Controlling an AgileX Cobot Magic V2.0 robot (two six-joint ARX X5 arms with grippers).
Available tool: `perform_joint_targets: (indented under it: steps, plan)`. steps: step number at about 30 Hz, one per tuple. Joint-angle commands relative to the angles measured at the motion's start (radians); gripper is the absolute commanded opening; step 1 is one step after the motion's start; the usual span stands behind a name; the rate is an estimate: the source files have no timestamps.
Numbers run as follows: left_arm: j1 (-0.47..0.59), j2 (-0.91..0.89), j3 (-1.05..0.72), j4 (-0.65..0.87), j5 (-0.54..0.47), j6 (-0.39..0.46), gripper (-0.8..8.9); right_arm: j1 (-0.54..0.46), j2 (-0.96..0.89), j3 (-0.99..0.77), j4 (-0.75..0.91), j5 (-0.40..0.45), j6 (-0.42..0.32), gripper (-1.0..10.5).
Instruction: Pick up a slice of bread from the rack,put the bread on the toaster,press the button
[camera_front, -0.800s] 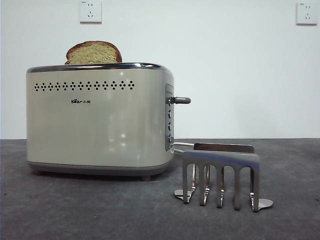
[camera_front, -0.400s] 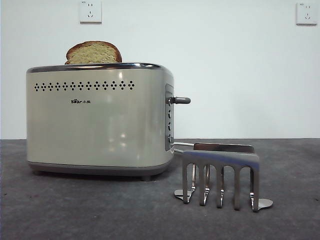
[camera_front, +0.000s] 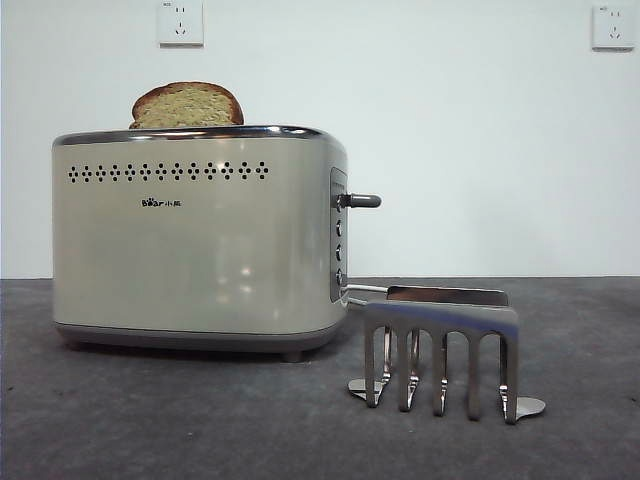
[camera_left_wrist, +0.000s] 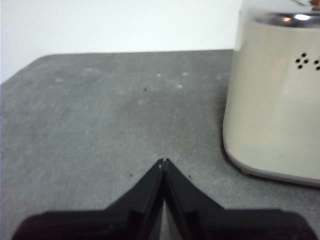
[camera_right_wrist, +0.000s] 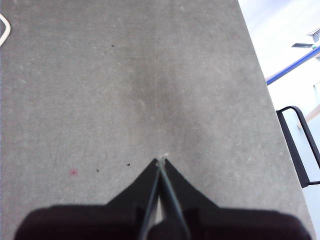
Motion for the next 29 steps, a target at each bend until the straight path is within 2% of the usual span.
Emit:
perform_joint_targets:
  steps: [1,8,13,29]
  plan:
    - [0.006,-0.009,-0.01,0.002,0.011,0.046,-0.04,0.0,0.004,-0.001,0.01,0.003,-0.004,0.0]
    - [0.008,-0.009,-0.01,0.002,0.011,0.148,-0.04,0.0,0.004,-0.001,0.013,0.004,-0.004,0.0]
    - [0.008,-0.009,-0.01,0.005,0.027,0.075,-0.04,0.0,0.004,-0.001,0.013,0.004,-0.004,0.0]
    - [0.008,0.022,-0.01,0.004,0.035,0.076,-0.04,0.0,0.004,-0.001,0.013,0.004,-0.004,0.0]
